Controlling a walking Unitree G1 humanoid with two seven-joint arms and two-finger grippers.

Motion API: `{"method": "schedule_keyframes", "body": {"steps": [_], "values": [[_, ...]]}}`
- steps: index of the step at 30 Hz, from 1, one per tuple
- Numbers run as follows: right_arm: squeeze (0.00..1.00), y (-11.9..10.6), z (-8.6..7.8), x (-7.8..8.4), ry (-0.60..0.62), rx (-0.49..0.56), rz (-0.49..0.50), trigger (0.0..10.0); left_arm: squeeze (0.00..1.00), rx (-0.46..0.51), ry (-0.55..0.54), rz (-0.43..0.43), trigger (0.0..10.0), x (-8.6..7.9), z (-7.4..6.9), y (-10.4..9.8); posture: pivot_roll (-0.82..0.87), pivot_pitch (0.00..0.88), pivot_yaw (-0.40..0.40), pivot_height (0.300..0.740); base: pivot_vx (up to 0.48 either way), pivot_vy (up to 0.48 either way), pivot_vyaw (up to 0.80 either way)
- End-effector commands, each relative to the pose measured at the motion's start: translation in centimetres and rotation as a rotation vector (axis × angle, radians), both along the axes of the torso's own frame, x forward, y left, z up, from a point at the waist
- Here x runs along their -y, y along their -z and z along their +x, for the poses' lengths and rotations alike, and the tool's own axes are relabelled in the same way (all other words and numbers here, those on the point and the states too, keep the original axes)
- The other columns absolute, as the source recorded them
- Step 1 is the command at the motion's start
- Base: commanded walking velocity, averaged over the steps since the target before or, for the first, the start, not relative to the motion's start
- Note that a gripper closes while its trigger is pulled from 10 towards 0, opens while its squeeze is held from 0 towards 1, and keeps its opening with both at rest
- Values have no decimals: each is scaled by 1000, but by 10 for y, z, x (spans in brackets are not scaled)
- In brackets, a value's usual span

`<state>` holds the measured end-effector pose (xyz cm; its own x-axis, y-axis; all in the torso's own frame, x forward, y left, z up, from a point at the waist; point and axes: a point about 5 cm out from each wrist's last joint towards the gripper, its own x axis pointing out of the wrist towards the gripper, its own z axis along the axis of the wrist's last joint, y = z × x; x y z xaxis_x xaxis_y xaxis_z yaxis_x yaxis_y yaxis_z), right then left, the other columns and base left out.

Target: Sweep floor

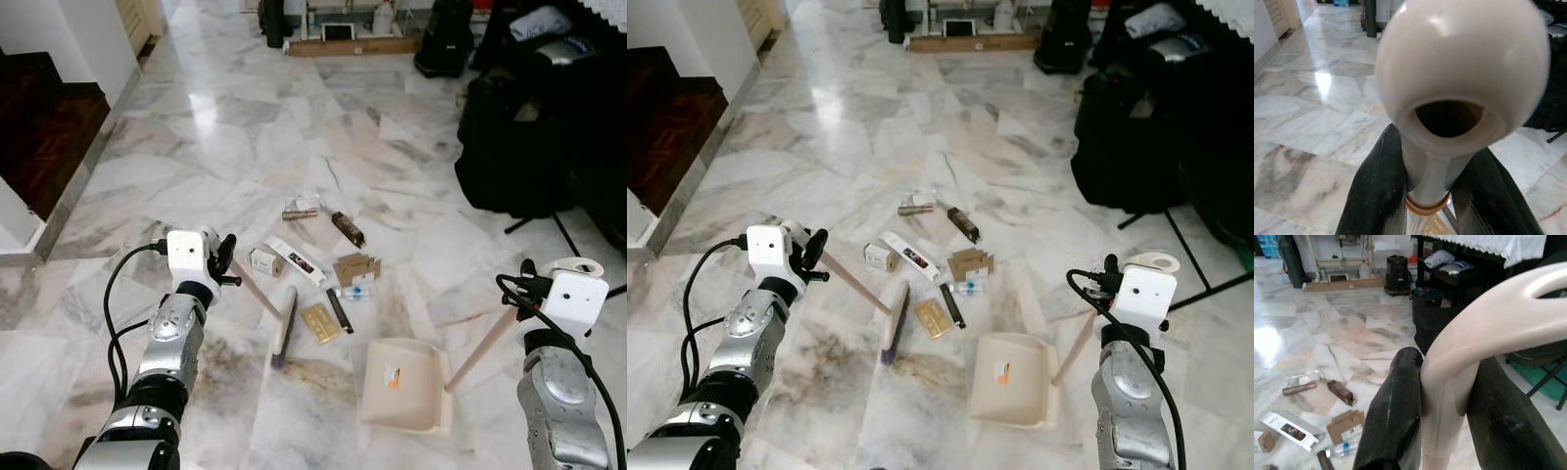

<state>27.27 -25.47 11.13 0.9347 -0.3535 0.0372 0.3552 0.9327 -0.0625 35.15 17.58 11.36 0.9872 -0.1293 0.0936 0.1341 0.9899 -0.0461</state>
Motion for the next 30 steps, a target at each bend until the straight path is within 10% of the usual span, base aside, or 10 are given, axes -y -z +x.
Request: {"method": "schedule_keyframes", "body": {"steps": [1,30], "values": [[0,-6,0,2,-2,23,-27,10000,0,45,4,2,10000,-1,3,-11,48,130,30,740,0,0,0],[0,-3,3,-5,-33,17,0,10000,0,35,-1,13,10000,0,2,-8,55,124,28,740,66,0,153]]}}
